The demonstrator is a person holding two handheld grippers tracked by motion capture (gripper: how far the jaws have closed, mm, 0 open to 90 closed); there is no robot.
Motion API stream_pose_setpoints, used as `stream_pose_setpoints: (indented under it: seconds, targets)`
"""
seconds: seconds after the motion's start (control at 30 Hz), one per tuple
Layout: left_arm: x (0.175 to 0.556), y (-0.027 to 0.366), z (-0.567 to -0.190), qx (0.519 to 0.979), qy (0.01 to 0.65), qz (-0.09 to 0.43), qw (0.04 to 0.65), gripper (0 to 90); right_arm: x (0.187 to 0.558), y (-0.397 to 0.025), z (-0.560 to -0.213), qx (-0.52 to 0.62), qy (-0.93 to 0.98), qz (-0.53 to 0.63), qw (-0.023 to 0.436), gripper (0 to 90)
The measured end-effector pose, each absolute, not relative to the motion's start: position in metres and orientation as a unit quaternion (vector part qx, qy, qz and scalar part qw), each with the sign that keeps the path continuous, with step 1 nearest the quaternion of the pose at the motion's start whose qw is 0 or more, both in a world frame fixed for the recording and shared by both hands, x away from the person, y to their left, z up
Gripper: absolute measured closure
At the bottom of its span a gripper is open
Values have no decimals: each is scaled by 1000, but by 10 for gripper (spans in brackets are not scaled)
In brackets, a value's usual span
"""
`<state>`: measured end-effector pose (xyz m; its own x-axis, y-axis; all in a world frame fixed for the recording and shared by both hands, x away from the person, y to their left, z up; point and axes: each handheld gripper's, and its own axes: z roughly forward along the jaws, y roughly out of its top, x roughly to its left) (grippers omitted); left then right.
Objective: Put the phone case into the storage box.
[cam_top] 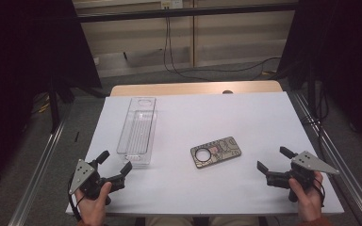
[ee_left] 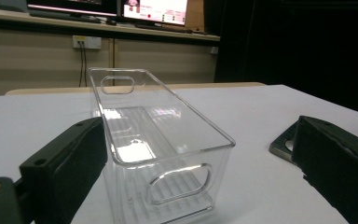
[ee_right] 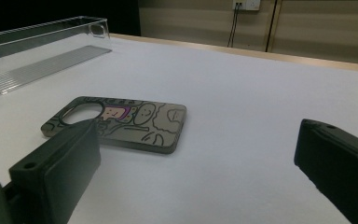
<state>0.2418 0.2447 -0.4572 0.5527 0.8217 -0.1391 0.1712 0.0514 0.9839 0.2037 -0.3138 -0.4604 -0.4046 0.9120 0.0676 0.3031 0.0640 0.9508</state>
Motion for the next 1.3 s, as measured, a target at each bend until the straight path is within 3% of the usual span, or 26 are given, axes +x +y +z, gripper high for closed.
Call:
stream_pose_setpoints:
  seconds: [0.73,1.03,1.3]
  targets:
    - [239,252,-458,627,413,269,604,32,206,-311,-459,450,697,510,226,4]
    - [236,253,-457,630,404,267,608,33,211,-303,-462,425,729,511,165,6]
    - [235,253,-456,628,398,267,613,33,215,-293,-463,414,743,501,160,28]
